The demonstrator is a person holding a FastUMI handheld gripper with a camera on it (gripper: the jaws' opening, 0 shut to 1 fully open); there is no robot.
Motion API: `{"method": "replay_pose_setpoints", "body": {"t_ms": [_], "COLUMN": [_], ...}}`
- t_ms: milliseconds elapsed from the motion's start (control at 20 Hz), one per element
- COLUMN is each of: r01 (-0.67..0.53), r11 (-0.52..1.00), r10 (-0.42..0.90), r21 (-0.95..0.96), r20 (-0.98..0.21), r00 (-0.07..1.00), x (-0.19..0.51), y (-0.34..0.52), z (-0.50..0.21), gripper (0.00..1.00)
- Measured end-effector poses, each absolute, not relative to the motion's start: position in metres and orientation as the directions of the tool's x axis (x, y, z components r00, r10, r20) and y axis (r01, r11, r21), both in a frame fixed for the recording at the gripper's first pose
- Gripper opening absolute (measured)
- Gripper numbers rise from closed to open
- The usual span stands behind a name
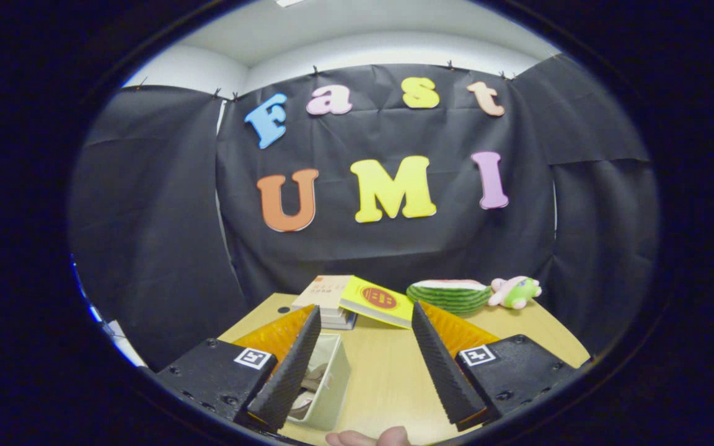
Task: Open the storage box then place both shoes into the box .Put the left shoe in first, then the right shoe, with the right side of both shoes facing outward in a uniform manner.
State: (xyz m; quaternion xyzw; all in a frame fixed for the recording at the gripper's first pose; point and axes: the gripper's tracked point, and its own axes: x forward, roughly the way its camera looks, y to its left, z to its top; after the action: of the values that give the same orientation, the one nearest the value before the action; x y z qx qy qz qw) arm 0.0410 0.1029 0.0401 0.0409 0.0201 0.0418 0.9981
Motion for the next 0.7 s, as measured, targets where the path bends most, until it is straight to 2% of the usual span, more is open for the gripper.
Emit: {"method": "replay_pose_setpoints", "body": {"t_ms": [200,350,700], "r01": [-0.011,0.003,0.007], "r11": [0.995,0.997,0.998], "r10": [0.008,-0.006,-0.014], "r21": [0.097,0.076,0.055], "r20": [0.032,0.038,0.12], "r00": [0.999,0.999,0.993], "x": [0.016,-0.002,-0.028], "y": [0.071,0.064,0.064], "z": [0.031,0.012,0.028], "gripper": [0.96,0.97,0.97]}}
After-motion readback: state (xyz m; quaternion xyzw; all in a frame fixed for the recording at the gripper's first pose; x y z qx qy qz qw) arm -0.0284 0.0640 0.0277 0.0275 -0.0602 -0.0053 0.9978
